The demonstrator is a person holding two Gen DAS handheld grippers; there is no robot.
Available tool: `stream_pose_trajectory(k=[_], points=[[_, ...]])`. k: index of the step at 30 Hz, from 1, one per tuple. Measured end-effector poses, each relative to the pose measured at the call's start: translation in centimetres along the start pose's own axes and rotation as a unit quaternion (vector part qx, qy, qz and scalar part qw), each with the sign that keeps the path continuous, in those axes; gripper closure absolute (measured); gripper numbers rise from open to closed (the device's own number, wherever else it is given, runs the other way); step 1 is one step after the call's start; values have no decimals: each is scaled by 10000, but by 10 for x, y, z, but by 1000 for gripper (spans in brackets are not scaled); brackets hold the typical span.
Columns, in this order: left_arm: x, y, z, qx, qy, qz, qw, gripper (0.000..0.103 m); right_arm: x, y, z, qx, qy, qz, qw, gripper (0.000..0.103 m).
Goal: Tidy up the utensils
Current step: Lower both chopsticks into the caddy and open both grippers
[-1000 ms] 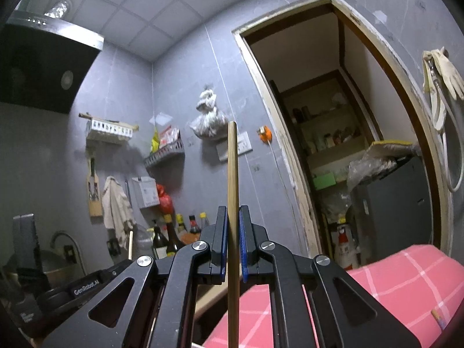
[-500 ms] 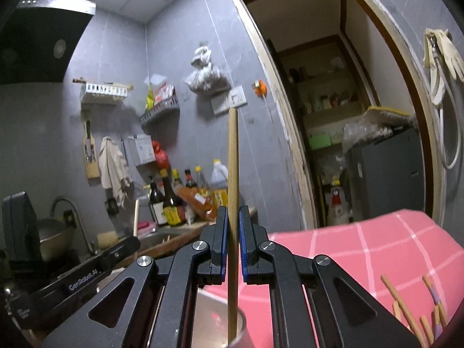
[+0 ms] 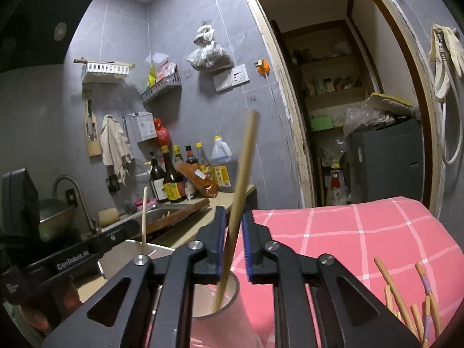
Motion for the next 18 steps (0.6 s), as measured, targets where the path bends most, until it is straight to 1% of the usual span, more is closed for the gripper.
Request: stream_pose_trajectory(k=[1, 2, 3, 4, 5, 7, 9, 11, 12, 14, 15, 17, 18], points=[[1, 0, -1, 8, -14, 17, 10000, 93, 1, 0, -1, -11, 4, 8, 10000, 77], [3, 1, -2, 22, -27, 15, 10000, 88, 1, 1, -1, -6, 13, -11, 10000, 77], [4, 2, -2, 36, -44, 4, 10000, 85, 3, 2, -1, 17, 0, -34, 10000, 77], [6, 3, -4, 49, -60, -13, 10000, 80, 4, 4, -2, 44, -8, -46, 10000, 74], [8, 4, -5, 55, -67, -28, 10000, 77, 6, 6, -2, 73, -28, -63, 9999, 71], [12, 7, -10, 42, -74, -74, 9999, 74, 12, 13, -5, 105, -59, -155, 9998, 50], [16, 11, -15, 6, -96, -130, 9999, 69, 20, 20, -8, 151, -109, -296, 9994, 43], [21, 14, -22, -12, -108, -191, 9998, 59, 29, 28, -12, 224, -211, -407, 9987, 33], [23, 16, -26, -11, -128, -213, 9997, 56, 33, 31, -14, 228, -255, -453, 9984, 26], [28, 19, -32, -33, -140, -286, 9995, 48, 45, 39, -20, 257, -342, -589, 9973, 23], [31, 20, -36, -68, -124, -339, 9993, 46, 50, 43, -23, 288, -392, -627, 9968, 20], [35, 22, -43, -124, -100, -409, 9990, 34, 64, 49, -30, 348, -495, -704, 9957, 14], [38, 23, -47, -143, -104, -446, 9988, 31, 69, 51, -33, 364, -524, -726, 9953, 10]])
Point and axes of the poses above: each gripper's, at about its wrist camera, not at the fingertips, and x roughly against the way its jaws point, z to its left, y to its top, the point moved 9 cm from there along -x, roughly the way its jaws point, and after that the axes turned 2 degrees about y, right-handed, at the moved point
